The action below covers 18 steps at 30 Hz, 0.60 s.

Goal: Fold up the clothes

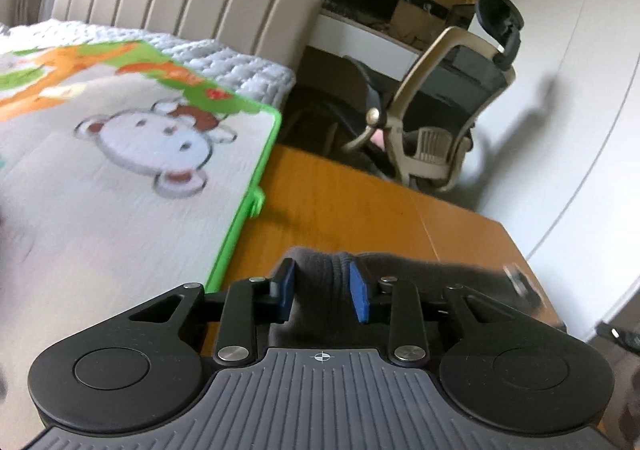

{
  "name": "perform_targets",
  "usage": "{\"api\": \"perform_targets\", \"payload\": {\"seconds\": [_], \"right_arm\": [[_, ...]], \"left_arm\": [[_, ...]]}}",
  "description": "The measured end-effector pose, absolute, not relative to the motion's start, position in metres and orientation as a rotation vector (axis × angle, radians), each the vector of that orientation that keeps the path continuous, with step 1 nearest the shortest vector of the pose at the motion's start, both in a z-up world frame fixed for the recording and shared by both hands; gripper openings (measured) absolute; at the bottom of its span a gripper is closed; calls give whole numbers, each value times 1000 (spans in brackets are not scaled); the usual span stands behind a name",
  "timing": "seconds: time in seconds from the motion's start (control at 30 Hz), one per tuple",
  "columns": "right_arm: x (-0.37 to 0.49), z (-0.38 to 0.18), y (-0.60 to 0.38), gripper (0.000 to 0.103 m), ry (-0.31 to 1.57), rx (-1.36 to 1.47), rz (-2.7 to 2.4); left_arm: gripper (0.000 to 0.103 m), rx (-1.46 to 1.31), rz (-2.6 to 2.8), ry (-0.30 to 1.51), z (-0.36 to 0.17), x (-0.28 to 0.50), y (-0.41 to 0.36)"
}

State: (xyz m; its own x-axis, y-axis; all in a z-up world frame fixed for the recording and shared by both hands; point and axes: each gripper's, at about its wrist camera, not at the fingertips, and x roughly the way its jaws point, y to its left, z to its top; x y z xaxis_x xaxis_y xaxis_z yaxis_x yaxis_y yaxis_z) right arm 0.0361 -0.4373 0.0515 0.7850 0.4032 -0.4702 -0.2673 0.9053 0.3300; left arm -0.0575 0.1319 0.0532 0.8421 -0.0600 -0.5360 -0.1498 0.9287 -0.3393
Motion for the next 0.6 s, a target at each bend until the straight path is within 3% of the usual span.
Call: {"api": "perform_targets", "payload": {"seconds": [0.1,0.17,0.23,0.3,0.6], "right_arm": [[42,54,-431,9,567,253,384],[52,58,-420,16,568,242,407],[66,63,-406,33,575,229,425],[84,66,-389,42,587,217,448],[202,45,-299,45,677,86,365]], "left_arm": [[32,-381,63,589,44,-76,131],[32,-391,66,595,39,-80,130],[32,-394,64,595,36,-83,128],[32,-383,61,595,34,-84,125],[33,-371,44,625,18,-87,123]]}}
